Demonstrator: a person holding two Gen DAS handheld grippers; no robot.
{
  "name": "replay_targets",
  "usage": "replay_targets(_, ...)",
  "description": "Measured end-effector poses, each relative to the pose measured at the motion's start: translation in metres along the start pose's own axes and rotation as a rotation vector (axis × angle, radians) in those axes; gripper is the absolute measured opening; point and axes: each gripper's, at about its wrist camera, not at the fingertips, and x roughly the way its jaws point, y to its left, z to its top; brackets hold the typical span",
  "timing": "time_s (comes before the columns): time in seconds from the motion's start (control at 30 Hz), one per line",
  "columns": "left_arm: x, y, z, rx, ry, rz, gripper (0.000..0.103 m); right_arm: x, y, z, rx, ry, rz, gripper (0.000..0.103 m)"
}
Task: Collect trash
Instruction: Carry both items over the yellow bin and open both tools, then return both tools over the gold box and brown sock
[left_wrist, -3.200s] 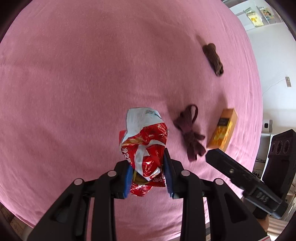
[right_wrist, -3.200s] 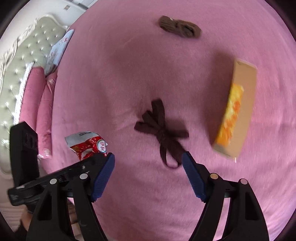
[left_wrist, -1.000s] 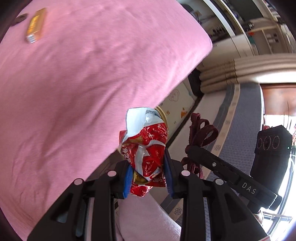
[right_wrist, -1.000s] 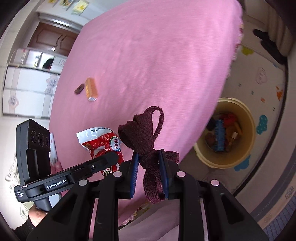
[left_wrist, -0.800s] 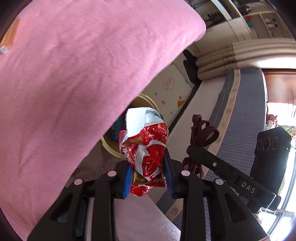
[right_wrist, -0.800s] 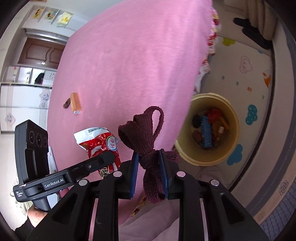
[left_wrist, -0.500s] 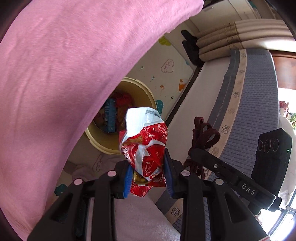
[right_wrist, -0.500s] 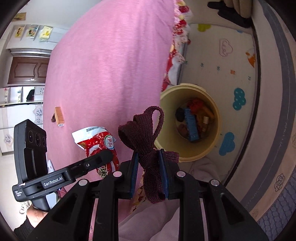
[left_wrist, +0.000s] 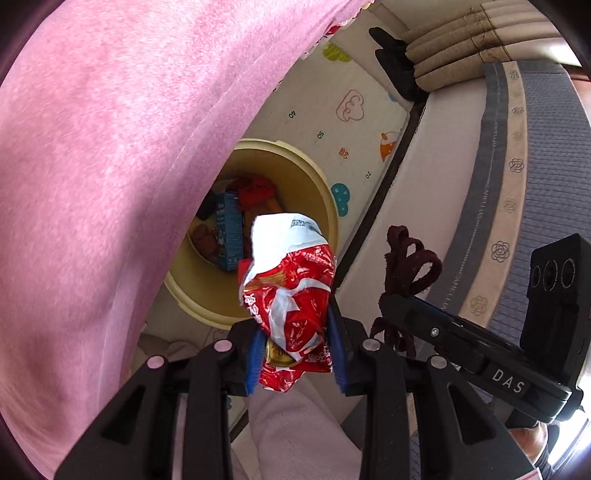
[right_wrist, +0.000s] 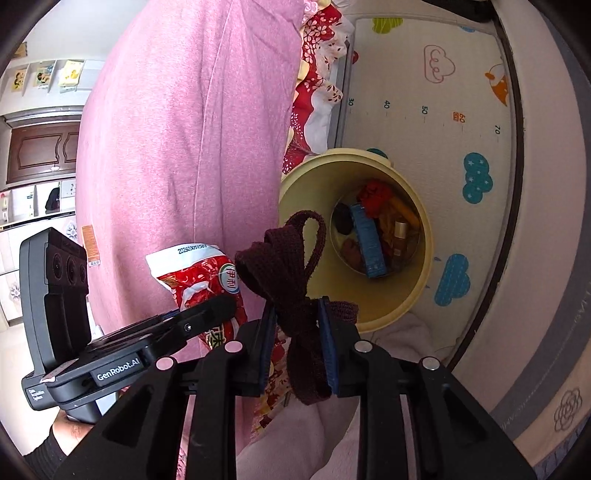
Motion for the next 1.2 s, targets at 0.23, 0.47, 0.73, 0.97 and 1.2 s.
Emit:
replay_targets(0.23, 0.01, 0.004, 0.005, 0.002, 0.018, 0.006, 0.038, 0.008, -0.005, 0.002, 0.017, 0.028, 0.004, 0.03)
replay_targets(0.47, 0.013, 0.017, 0.009, -0.056, 0.04, 0.0, 0.084, 0.003, -0.02, 0.006, 0.088, 0.017, 0.006, 0.055)
replay_targets(0.73, 0.007, 0.026, 0.006, -0.054, 0.039, 0.013, 0.084, -0.002, -0.015, 0.005, 0.076, 0.008, -0.008, 0.055)
replay_targets(0.97, -0.01, 0.032, 0.003, -0.068, 0.013, -0.005, 0.084, -0.004, -0.001, 0.002, 0.057, 0.004, -0.019, 0.055)
replay_targets(1.2, -0.045, 0.043, -0.002, -0.087, -0.045, -0.037, 0.084, -0.022, 0.027, -0.002, 0.015, -0.02, -0.03, 0.055)
